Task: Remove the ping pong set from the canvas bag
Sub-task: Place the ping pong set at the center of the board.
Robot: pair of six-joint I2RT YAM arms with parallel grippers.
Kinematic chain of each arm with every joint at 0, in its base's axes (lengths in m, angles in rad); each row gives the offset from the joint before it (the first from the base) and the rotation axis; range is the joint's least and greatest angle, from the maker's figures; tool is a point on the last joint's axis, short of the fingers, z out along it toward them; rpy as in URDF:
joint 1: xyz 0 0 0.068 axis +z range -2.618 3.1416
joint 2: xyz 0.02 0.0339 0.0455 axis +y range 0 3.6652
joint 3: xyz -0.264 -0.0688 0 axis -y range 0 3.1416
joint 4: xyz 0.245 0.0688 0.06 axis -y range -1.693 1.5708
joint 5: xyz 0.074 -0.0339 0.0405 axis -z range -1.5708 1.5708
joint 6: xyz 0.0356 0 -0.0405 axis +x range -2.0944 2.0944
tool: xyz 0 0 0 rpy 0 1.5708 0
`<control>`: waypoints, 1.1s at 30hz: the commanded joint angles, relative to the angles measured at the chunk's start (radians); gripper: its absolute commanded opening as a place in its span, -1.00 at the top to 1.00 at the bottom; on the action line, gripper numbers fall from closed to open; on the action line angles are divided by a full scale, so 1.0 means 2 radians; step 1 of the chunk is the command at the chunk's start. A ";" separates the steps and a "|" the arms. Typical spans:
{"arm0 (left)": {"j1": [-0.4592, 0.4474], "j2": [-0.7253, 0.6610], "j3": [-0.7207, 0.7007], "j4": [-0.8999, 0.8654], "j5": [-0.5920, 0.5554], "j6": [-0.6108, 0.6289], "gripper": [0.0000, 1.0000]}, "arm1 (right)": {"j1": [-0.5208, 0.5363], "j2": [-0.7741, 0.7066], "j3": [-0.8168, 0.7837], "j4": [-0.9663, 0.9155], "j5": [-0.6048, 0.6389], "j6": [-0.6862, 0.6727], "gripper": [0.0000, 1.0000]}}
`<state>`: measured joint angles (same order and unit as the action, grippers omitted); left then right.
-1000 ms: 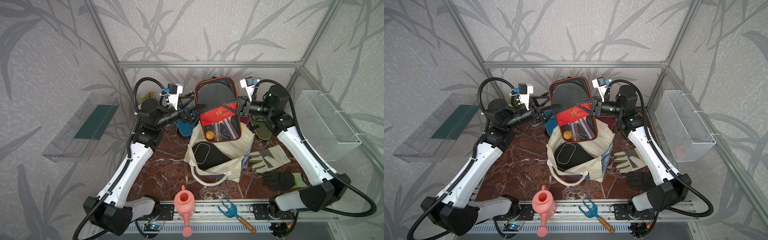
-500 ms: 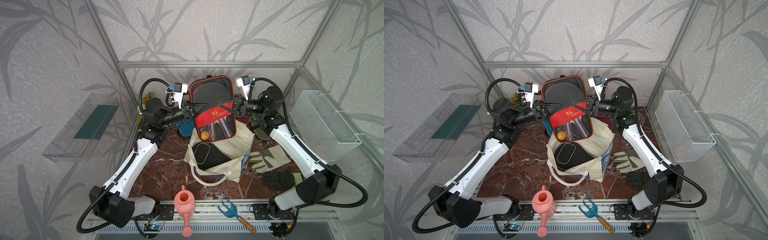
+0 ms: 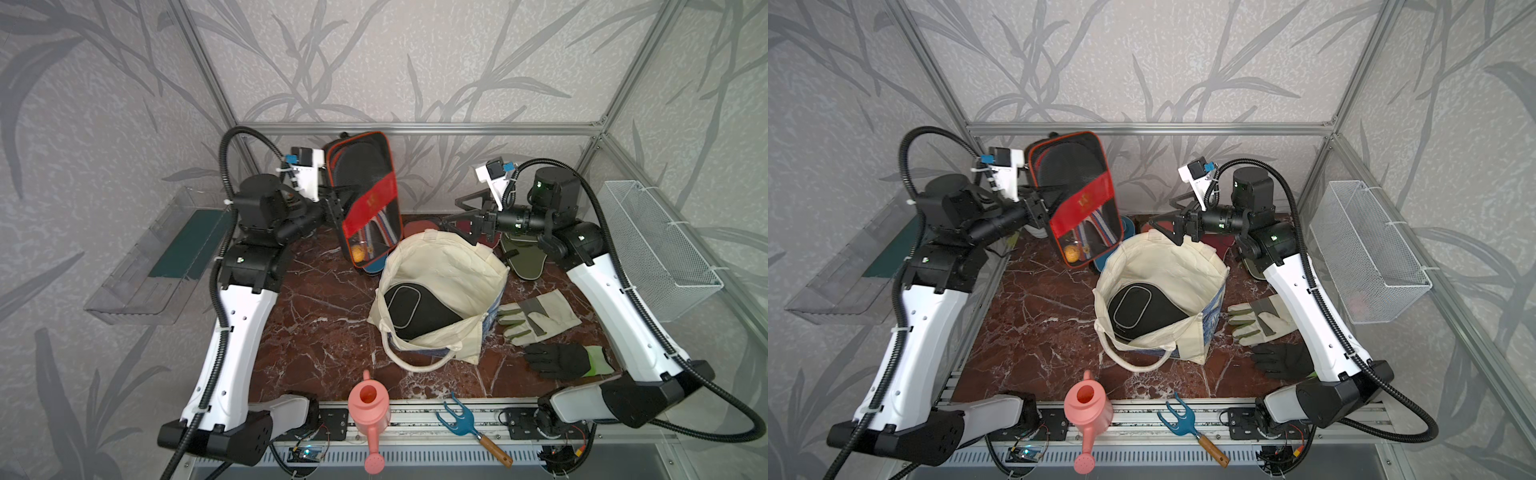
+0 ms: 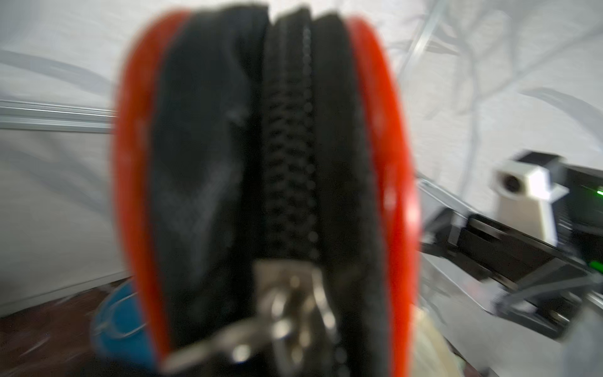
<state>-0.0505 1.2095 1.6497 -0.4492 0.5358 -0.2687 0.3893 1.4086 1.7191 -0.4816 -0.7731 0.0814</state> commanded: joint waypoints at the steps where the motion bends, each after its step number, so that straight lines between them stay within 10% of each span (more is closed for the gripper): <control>1: 0.047 -0.029 -0.009 -0.060 -0.087 0.016 1.00 | 0.001 -0.022 -0.009 -0.064 0.044 -0.054 -0.98; 13: 0.163 0.034 -0.204 0.002 -0.049 -0.083 1.00 | 0.001 -0.035 -0.068 -0.057 0.046 -0.046 -0.98; 33: 0.176 0.222 -0.270 0.184 -0.001 -0.141 1.00 | 0.001 -0.012 -0.091 -0.042 0.037 -0.048 -0.98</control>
<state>0.3031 1.6260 1.0740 -0.2066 0.5159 -0.5514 0.3901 1.3762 1.5444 -0.5873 -0.6846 -0.0055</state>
